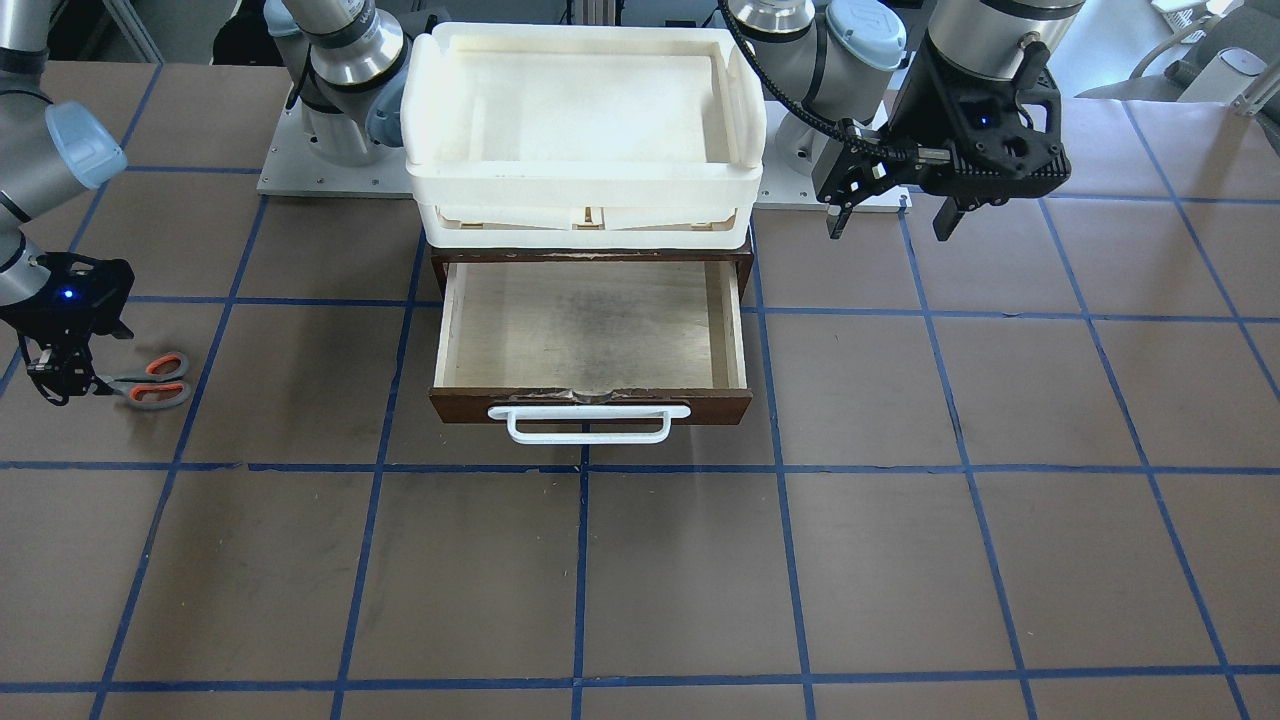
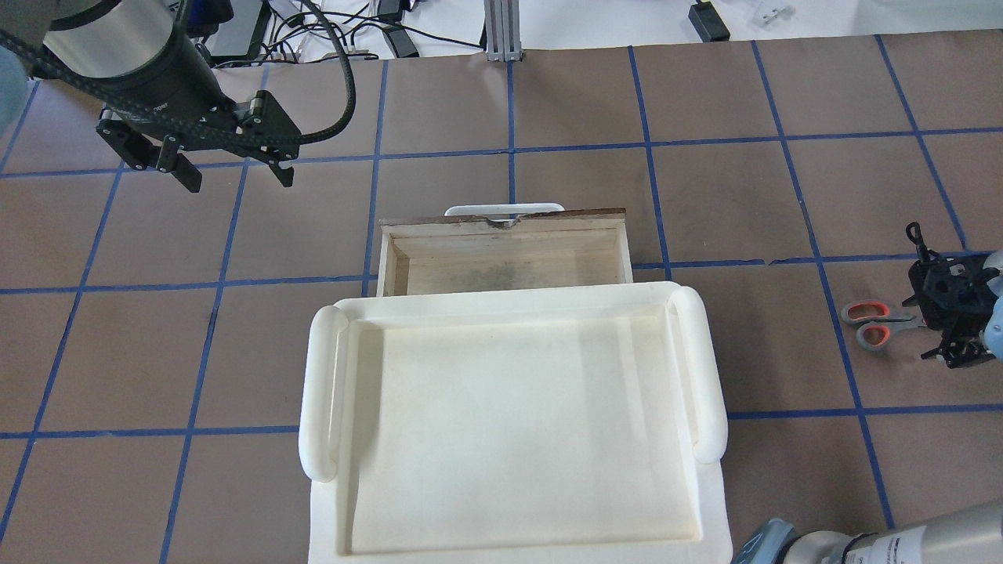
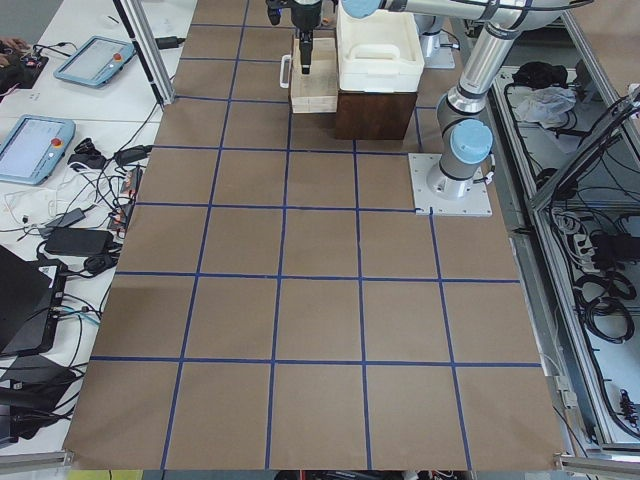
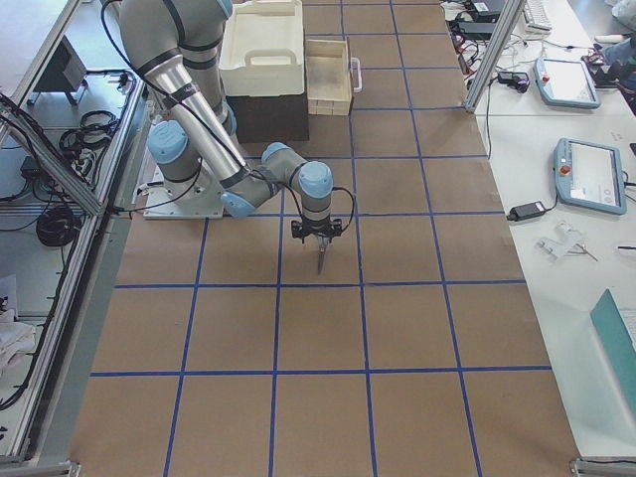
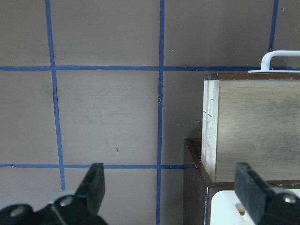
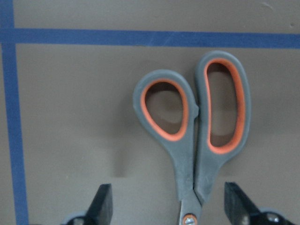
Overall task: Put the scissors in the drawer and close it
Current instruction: 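Close the right gripper on the scissors handles, then lift the scissors with the right gripper and carry them over the drawer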
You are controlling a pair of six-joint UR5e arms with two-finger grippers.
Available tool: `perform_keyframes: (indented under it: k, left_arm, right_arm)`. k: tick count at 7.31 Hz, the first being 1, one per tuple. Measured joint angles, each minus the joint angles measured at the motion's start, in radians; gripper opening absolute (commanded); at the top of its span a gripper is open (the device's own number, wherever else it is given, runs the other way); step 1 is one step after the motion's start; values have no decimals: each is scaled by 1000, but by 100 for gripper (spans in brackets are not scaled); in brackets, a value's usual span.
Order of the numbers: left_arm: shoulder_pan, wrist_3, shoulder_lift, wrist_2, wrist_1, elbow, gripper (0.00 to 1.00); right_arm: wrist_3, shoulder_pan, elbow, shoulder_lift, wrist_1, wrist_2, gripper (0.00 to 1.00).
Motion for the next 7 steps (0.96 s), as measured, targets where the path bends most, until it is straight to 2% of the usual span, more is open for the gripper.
perform_keyframes:
  k: [3,4,7]
  left_arm:
    - [3,0,4,1,-2,-2,100]
    - [4,0,5,1,-3,-2,100]
    - [5,0,7,0,-4,-2,100]
  right_arm:
    - [-3,0,0,31,-58,2,77]
    - [0,0,0,34,-60,2,71]
    - [5,0,-1,36,-58,2,41]
